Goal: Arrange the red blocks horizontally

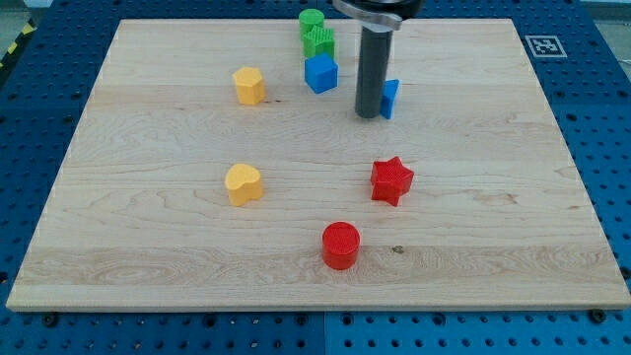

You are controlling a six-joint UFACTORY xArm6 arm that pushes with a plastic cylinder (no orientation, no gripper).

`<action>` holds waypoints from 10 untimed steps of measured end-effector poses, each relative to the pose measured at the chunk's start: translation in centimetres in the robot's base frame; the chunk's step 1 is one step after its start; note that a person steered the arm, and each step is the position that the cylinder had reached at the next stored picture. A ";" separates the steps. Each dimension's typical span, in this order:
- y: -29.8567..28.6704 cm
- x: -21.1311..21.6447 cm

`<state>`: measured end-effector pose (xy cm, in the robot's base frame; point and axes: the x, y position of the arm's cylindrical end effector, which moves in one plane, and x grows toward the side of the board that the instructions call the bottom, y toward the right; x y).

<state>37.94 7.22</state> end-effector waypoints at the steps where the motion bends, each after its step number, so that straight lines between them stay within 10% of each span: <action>1: 2.0 -0.2; 7: -6.1 10.6; 10: -0.1 11.2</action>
<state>49.18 7.15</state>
